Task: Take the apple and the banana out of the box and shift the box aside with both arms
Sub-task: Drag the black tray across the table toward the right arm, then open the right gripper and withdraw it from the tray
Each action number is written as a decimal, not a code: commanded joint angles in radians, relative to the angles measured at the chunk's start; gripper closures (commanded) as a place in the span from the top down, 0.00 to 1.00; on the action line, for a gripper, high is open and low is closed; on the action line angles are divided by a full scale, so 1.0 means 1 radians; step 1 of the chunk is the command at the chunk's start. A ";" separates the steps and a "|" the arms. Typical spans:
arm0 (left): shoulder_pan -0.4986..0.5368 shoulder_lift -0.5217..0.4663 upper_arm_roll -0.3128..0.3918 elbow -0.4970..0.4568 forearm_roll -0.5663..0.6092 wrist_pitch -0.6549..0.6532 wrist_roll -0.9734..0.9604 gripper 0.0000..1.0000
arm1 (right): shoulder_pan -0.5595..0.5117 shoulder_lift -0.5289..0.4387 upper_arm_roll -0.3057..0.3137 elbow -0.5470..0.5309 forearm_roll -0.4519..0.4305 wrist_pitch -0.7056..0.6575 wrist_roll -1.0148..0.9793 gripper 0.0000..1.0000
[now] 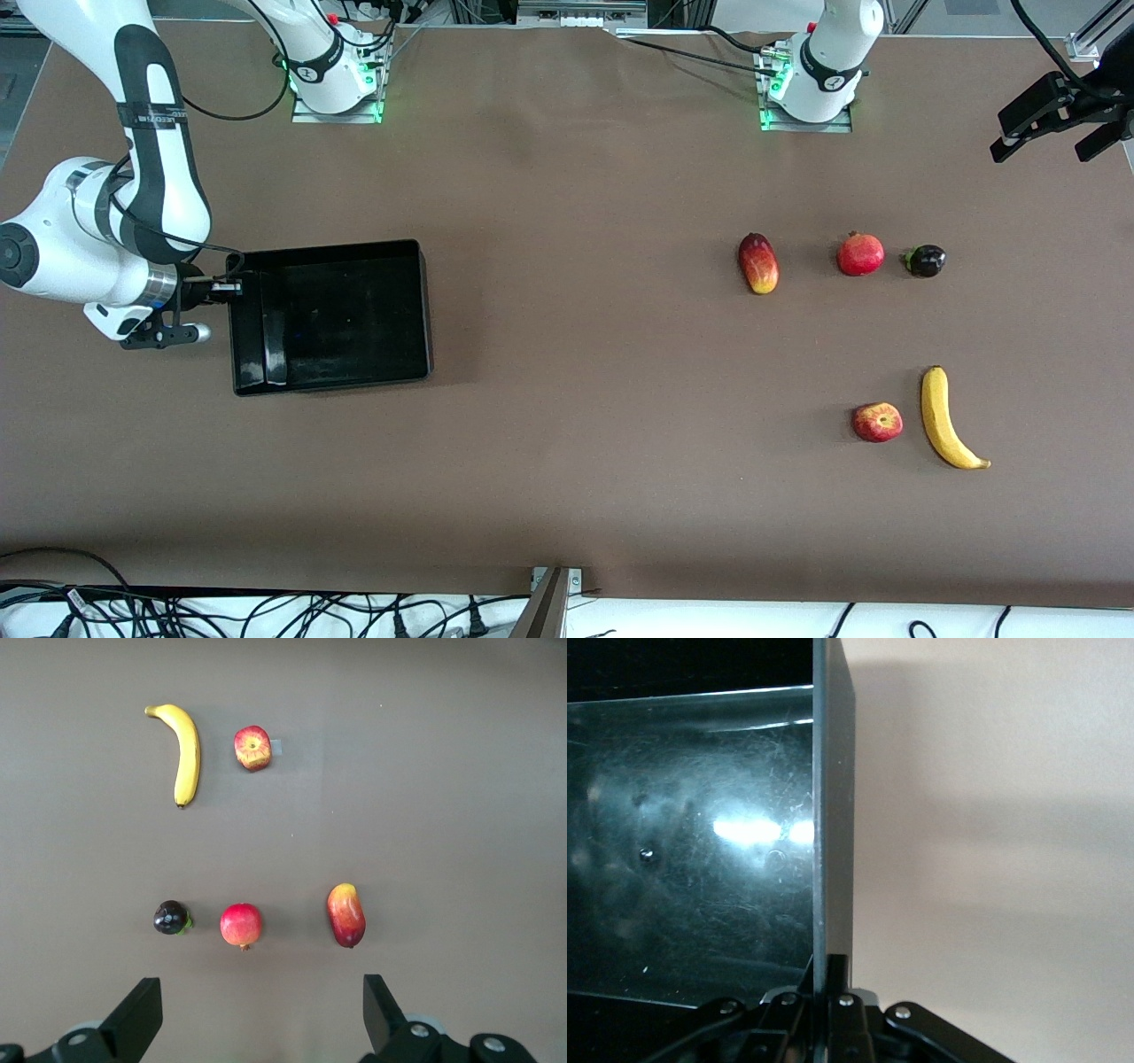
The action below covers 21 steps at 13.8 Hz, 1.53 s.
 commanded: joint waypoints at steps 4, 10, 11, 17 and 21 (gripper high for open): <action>-0.004 -0.010 0.005 -0.010 -0.016 -0.015 0.021 1.00 | -0.009 -0.089 0.011 -0.116 0.026 0.104 0.032 0.00; -0.004 0.001 0.003 -0.002 -0.016 -0.015 0.020 1.00 | -0.005 -0.098 0.016 -0.185 0.028 0.185 0.059 0.20; -0.004 0.001 0.003 -0.002 -0.016 -0.015 0.020 1.00 | -0.005 -0.101 0.014 -0.183 0.026 0.164 0.057 0.99; -0.004 0.004 0.003 -0.005 -0.016 -0.015 0.006 1.00 | 0.003 -0.126 0.004 0.164 -0.102 -0.226 0.164 1.00; -0.004 0.009 0.001 -0.002 -0.016 -0.015 0.004 1.00 | 0.017 -0.101 0.011 0.490 -0.193 -0.502 0.209 1.00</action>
